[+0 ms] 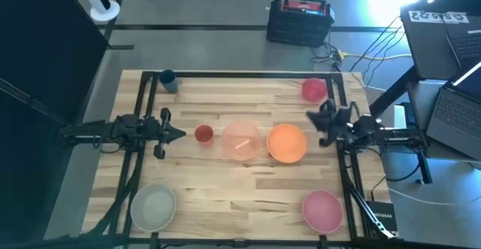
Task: Nest bowls inside each other
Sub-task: Stack the orange bowl on top of the transparent orange bowl
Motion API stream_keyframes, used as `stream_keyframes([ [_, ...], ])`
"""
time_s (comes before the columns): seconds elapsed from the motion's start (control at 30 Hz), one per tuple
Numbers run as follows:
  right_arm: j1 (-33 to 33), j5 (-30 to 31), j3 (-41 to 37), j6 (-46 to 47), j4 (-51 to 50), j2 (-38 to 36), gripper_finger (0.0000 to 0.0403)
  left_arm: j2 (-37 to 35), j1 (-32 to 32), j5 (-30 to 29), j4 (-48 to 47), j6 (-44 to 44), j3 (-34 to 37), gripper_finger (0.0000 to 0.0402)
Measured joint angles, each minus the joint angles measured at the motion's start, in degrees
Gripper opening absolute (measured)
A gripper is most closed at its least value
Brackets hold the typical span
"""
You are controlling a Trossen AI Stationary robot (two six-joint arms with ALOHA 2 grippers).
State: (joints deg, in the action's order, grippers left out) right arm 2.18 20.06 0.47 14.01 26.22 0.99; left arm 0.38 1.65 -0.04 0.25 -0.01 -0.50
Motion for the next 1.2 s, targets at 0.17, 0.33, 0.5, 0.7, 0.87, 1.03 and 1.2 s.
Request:
stream_keyframes([
  [0.17,-0.01,14.27,1.35,11.30,9.08,0.08,0.0000,-0.02,0.25,0.04,0.63,-1.30,0.05,0.0000],
  [0.33,-0.10,8.38,11.42,9.73,-7.03,5.92,0.0000,-0.02,0.28,-0.33,2.18,-12.17,0.08,0.0000],
  [0.5,-0.16,5.36,28.40,9.59,-41.31,20.16,0.0000,-0.02,0.28,-0.76,2.53,-19.23,0.08,0.0000],
  [0.7,-6.92,-3.21,43.53,7.69,-63.99,38.77,0.0024,0.00,0.28,-2.46,6.08,-22.94,-0.10,0.0000],
  [0.87,-12.75,-10.61,55.95,6.10,-82.57,54.19,0.0044,0.00,0.28,-3.99,9.16,-25.74,-0.27,0.0000],
  [1.03,-19.65,-18.29,61.40,1.06,-90.61,67.78,0.0096,0.00,0.28,-4.65,11.21,-29.01,-0.45,0.0000],
  [1.2,-23.69,-23.47,61.37,-1.21,-90.60,77.49,0.0151,0.00,0.28,-4.67,10.96,-30.61,-0.47,0.0000],
])
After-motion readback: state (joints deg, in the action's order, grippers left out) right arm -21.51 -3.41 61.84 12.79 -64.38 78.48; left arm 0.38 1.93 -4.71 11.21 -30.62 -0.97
